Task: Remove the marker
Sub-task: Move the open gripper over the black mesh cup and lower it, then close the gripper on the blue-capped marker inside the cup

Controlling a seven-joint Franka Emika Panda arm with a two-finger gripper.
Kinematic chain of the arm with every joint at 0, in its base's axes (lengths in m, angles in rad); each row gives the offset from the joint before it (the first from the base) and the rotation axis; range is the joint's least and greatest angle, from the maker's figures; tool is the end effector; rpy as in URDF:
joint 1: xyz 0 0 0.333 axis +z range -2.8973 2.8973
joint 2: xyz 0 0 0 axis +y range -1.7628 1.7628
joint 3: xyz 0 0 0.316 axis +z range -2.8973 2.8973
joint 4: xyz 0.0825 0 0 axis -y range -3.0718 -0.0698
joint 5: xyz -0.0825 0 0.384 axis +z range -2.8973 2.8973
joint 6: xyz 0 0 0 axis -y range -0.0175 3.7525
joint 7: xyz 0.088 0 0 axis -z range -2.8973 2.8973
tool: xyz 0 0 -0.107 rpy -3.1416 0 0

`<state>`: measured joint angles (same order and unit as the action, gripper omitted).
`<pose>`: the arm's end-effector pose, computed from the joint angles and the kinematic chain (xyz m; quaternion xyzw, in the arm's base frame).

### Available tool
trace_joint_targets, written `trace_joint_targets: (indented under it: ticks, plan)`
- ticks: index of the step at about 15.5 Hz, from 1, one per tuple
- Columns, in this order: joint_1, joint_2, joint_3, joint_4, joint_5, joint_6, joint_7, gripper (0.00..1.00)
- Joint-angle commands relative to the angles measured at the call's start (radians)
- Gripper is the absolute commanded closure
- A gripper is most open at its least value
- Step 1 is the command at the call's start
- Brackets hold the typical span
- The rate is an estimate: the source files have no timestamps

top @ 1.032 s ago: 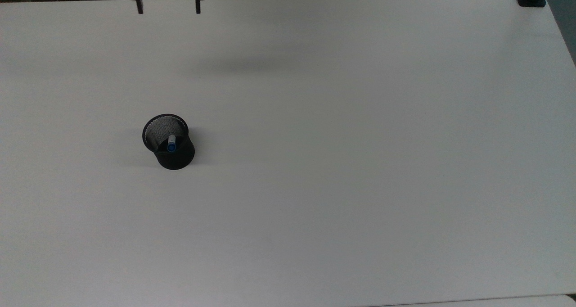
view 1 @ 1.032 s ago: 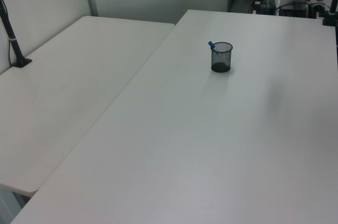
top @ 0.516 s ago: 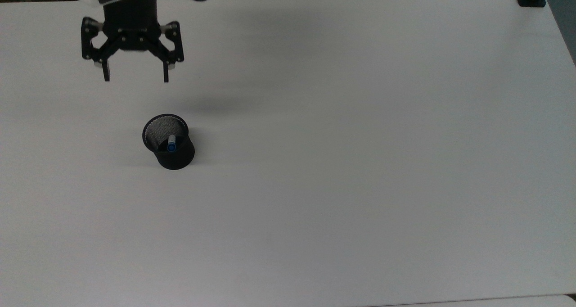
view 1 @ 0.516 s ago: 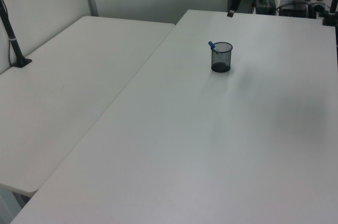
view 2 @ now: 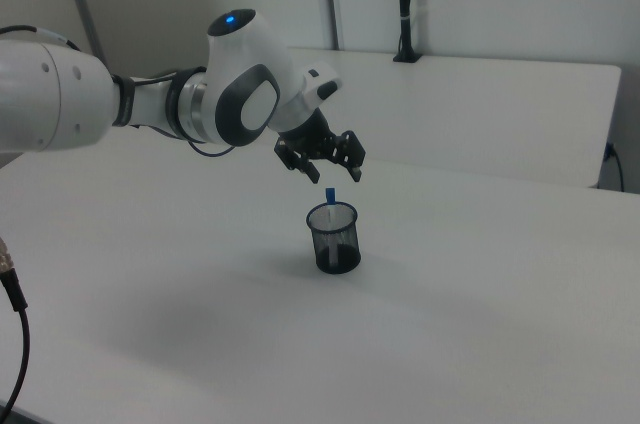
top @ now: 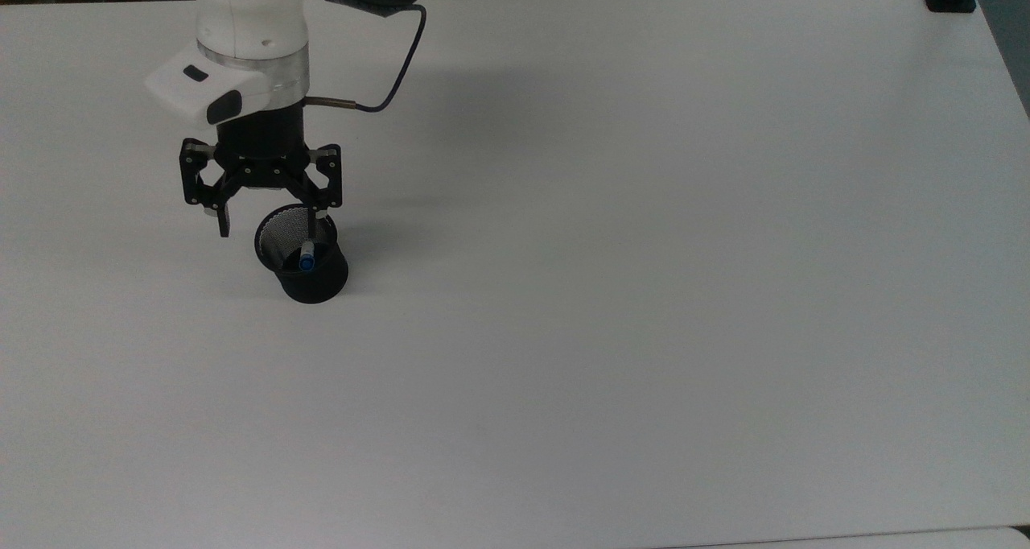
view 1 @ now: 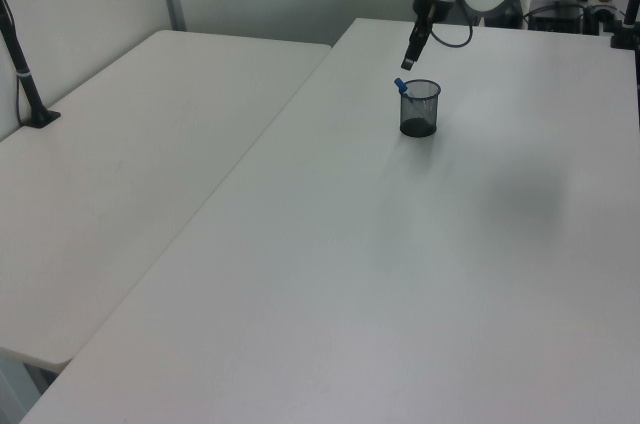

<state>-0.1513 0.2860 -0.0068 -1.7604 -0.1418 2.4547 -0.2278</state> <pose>0.6624 -0.1052 0.4471 0.9746 0.0789 0.1877 0.0937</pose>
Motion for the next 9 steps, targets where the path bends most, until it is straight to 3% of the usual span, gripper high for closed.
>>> trace_joint_targets:
  ticks: [1, 7, 9]
  plan:
    - [0.022, 0.03, -0.002, -0.019, -0.005, 0.076, 0.1, 0.16]
    - [0.032, 0.068, -0.002, -0.031, -0.007, 0.13, 0.125, 0.19]
    - [0.036, 0.068, -0.001, -0.034, -0.007, 0.13, 0.125, 0.3]
